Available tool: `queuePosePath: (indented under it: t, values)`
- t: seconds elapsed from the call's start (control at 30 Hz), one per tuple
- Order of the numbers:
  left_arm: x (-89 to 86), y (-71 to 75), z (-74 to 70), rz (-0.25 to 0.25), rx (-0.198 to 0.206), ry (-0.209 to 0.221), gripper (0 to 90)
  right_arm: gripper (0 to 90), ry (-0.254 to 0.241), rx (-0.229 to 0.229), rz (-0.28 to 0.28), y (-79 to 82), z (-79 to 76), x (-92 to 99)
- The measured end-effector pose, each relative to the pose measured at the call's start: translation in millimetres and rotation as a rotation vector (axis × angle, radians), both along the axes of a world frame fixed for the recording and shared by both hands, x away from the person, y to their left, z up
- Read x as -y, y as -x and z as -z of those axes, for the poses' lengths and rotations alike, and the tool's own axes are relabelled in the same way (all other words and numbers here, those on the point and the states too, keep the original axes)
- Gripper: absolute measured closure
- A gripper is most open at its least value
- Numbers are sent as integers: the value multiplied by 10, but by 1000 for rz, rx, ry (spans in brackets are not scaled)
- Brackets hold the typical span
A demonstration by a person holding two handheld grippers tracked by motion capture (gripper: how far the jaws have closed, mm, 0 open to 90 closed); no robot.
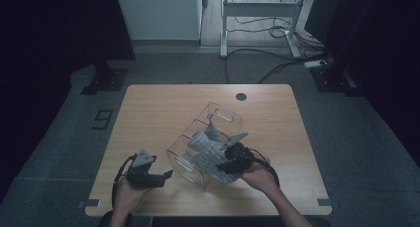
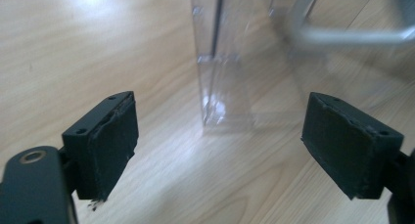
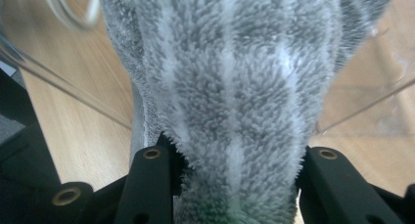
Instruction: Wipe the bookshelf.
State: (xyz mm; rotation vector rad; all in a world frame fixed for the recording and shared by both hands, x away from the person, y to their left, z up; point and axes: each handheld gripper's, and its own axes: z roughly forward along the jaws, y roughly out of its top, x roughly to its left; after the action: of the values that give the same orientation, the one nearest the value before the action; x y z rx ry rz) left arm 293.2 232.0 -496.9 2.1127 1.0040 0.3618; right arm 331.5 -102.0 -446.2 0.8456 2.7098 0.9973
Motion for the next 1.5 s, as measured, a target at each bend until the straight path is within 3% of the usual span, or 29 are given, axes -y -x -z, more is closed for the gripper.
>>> queuePosePath:
  t: [0.1, 0.13, 0.37, 0.6, 0.87, 1.3, 1.5]
  values:
    - [-31, -28, 77, 0, -25, -15, 70, 604, -16, 13, 0, -20, -149, -20]
    - [-54, -54, 154, -2, -44, -44, 59, 604, -23, 15, -1, -35, -200, -25]
    - [-118, -104, 308, 1, -64, -126, 0, 604, -44, 40, 1, -135, -528, -109]
    - [-189, -124, 379, 3, -79, -138, 0, 604, -47, 51, -4, -217, -808, -245]
    - [-216, -137, 441, 10, -111, -154, 0, 603, -52, 55, -33, -257, -1007, -458]
    - [-338, -111, 473, 29, -87, -153, 0, 600, -42, 33, -107, -250, -1031, -935]
    - [-406, -102, 479, 18, -83, -145, 0, 597, -14, 2, -161, -200, -880, -1257]
